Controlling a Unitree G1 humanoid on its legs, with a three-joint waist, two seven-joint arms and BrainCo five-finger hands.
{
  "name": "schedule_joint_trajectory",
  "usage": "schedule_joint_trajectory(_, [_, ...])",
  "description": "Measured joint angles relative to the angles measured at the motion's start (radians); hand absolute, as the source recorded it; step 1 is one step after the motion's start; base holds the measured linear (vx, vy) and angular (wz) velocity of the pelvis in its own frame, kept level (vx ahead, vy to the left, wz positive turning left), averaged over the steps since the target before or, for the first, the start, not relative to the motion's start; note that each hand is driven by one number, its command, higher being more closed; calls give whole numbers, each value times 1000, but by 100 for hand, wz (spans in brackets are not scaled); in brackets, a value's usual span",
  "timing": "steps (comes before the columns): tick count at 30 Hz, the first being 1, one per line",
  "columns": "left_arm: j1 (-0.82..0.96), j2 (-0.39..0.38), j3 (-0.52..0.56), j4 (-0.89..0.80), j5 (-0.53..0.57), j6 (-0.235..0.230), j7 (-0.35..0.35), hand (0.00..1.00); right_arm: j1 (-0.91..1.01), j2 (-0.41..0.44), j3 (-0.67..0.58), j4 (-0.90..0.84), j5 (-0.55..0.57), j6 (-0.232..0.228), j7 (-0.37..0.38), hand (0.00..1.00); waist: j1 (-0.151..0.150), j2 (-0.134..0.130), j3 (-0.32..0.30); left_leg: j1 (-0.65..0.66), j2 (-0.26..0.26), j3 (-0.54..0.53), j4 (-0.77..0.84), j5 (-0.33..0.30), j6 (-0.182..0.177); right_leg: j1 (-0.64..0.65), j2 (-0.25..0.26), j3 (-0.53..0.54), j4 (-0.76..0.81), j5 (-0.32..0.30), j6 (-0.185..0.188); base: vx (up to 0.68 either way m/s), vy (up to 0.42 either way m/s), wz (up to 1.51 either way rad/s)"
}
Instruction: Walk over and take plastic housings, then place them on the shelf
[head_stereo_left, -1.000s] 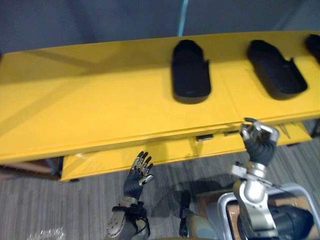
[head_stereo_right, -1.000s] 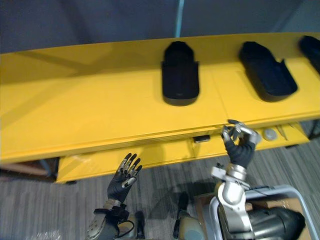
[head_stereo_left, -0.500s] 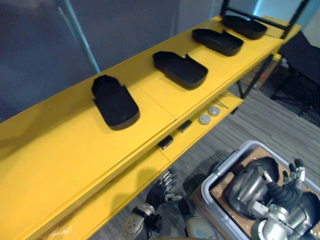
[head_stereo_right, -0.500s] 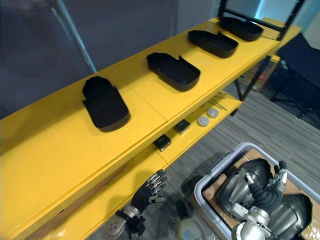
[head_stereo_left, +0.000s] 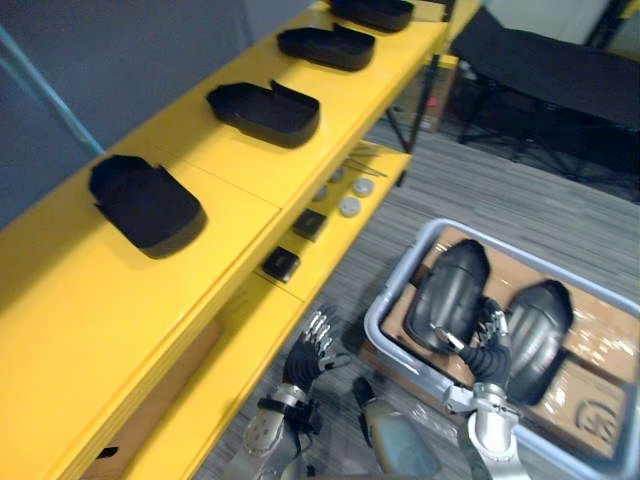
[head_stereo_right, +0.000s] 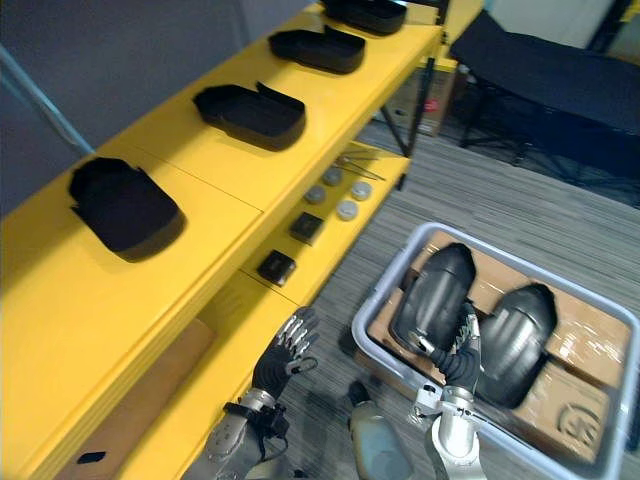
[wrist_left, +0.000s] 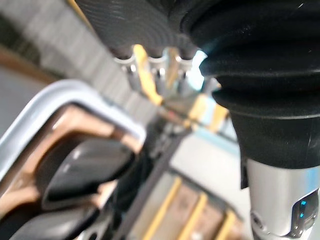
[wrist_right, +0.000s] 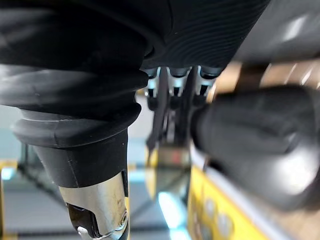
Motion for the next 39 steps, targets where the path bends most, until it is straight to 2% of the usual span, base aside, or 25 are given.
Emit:
schedule_joint_trajectory(1, [3, 3, 10, 6, 0, 2, 9, 0, -2, 3, 10, -1, 3, -12, 17, 0, 19, 1, 1, -17, 24, 41, 9, 3, 5, -34, -25, -83, 53, -28, -41, -344, 47, -101])
schedule_joint_trajectory(2, [5, 12, 19, 12, 0, 3, 17, 0, -4, 2, 22, -5, 3, -22, 26, 0, 28, -6, -3, -36, 41, 59, 19, 7, 6, -61, -50, -132, 140, -47, -53, -257, 74, -80])
schedule_joint_trajectory(4, [5, 35, 37, 19, 9, 12, 20, 0, -7, 8, 44, -34, -4, -21, 22, 0, 44, -21, -13, -67, 59, 71, 17, 36, 4, -52, -144, -165, 322, -119, -40, -171, 22, -37])
schedule_joint_trajectory(5, [8, 34, 47, 19, 10, 15, 18, 0, -15, 12, 48, -37, -4, -21, 15, 0, 53, -23, -14, -70, 68, 77, 17, 42, 2, -38, -168, -166, 353, -134, -44, -74, -31, -41])
schedule_joint_trajectory(8, [49, 33, 75, 25, 10, 18, 2, 0, -54, 21, 90, -33, -28, -10, -16, 0, 84, -14, -21, -74, 130, 124, 22, 52, -15, 27, -300, -206, 417, -140, -54, -56, -92, -59])
schedule_joint_trajectory(9, [65, 33, 88, 25, 10, 19, -7, 0, -69, 26, 103, -33, -48, 5, -30, 0, 85, -12, -24, -75, 159, 132, 21, 59, -29, 46, -328, -211, 414, -140, -57, -36, -175, -64])
schedule_joint_trajectory(11, [70, 34, 103, 33, 6, 19, -30, 0, -69, 40, 106, -30, -75, 21, -38, 0, 85, -14, -33, -78, 202, 140, 16, 75, -58, 67, -342, -211, 376, -140, -56, -12, -265, -54])
schedule_joint_trajectory(13, [61, 33, 104, 56, 4, 18, -44, 0, -58, 48, 109, -30, -94, 31, -53, 0, 82, -34, -57, -84, 232, 142, 13, 97, -99, 86, -335, -221, 289, -128, -31, 13, -364, -50])
schedule_joint_trajectory(15, [33, 32, 102, 82, -12, 16, -39, 0, -49, 47, 111, -30, -116, 49, -54, 0, 77, -79, -85, -85, 240, 146, 15, 111, -143, 111, -333, -307, 175, -78, 59, 40, -567, -67])
schedule_joint_trajectory(16, [5, -13, 93, 126, -48, 16, -20, 0, -65, 12, 107, -24, -116, 72, -52, 0, 76, -40, -95, -82, 284, 139, 17, 107, -179, 108, -295, -327, 160, -143, 129, 36, -484, -79])
schedule_joint_trajectory(17, [-13, -30, 85, 146, -63, 16, -10, 0, -77, -10, 104, -23, -116, 86, -52, 0, 69, -7, -90, -81, 306, 136, 12, 113, -193, 105, -270, -328, 161, -151, 119, 33, -443, -65])
schedule_joint_trajectory(18, [-33, -64, 73, 169, -77, 17, 6, 0, -84, -48, 97, -20, -115, 102, -51, 0, 46, 32, -84, -66, 326, 135, -9, 138, -212, 103, -246, -328, 172, -159, 105, 46, -289, -23])
schedule_joint_trajectory(19, [-41, -92, 52, 182, -88, 16, 18, 0, -80, -79, 79, -14, -114, 121, -49, 0, 33, 57, -89, -48, 326, 139, -37, 173, -206, 95, -240, -325, 192, -169, 89, 49, -349, -14])
schedule_joint_trajectory(20, [-39, -111, 38, 183, -117, 16, 24, 0, -72, -96, 56, -7, -113, 137, -50, 0, 20, 65, -93, -48, 322, 140, -45, 209, -192, 90, -241, -326, 209, -178, 74, 68, -346, -7])
schedule_joint_trajectory(21, [-42, -125, 31, 183, -143, 14, 18, 0, -59, -102, 3, -4, -110, 142, -51, 0, 13, 70, -96, -54, 315, 147, -24, 259, -151, 96, -246, -326, 216, -191, 65, 37, -293, 3])
schedule_joint_trajectory(22, [-46, -126, 30, 183, -148, 8, 1, 0, -42, -98, -60, 2, -105, 142, -50, 0, 6, 71, -93, -87, 316, 145, 39, 288, -142, 118, -258, -327, 197, -201, 59, 22, -248, 8])
schedule_joint_trajectory(24, [-45, -125, 21, 184, -139, 6, 0, 0, -39, -97, -123, 23, -79, 147, -50, 0, 2, 74, -91, -129, 290, 147, 73, 251, -157, 127, -266, -344, 176, -202, 56, -65, -84, 16])
schedule_joint_trajectory(26, [-44, -125, 15, 184, -141, 7, -2, 0, -53, -96, -166, 59, -33, 147, -72, 0, 2, 75, -90, -158, 244, 148, 25, 240, -137, 125, -268, -354, 163, -200, 56, -83, 19, 15])
schedule_joint_trajectory(27, [-31, -117, 15, 184, -140, 10, -3, 0, -67, -91, -170, 95, -24, 143, -95, 0, 9, 72, -87, -143, 227, 152, -36, 222, -152, 118, -266, -357, 162, -201, 61, -102, 125, 9])
schedule_joint_trajectory(28, [-25, -99, 8, 182, -123, 22, -6, 0, -99, -74, -178, 151, -25, 146, -121, 0, 23, 58, -77, -127, 197, 148, -99, 207, -185, 100, -286, -357, 163, -190, 75, -80, 106, 4])
schedule_joint_trajectory(31, [-28, -76, 3, 180, -77, 37, -28, 0, -207, -70, -178, 299, -13, 159, -133, 0, 42, 41, -33, -142, 173, 164, -86, 212, -177, 96, -303, -345, 130, -137, 96, -85, 91, -7])
schedule_joint_trajectory(33, [-34, -49, -12, 175, -36, 43, -31, 0, -325, -71, -213, 442, 20, 159, -137, 0, 76, 50, 0, -180, 161, 163, -72, 216, -164, 121, -303, -353, 26, -55, 104, -47, 134, -2])
schedule_joint_trajectory(36, [-80, -44, -13, 147, -22, 38, -3, 0, -500, -100, -252, 572, 49, 158, -139, 0, 91, 52, 40, -265, 138, 118, -46, 226, -148, 129, -307, -403, -74, 20, 107, -65, 100, 36])
schedule_joint_trajectory(39, [-130, -49, -5, 147, -22, 38, 15, 0, -656, -163, -252, 684, 85, 159, -140, 0, 120, 58, 62, -326, 130, 75, -18, 232, -139, 127, -306, -442, -106, 47, 107, -71, 59, 36])
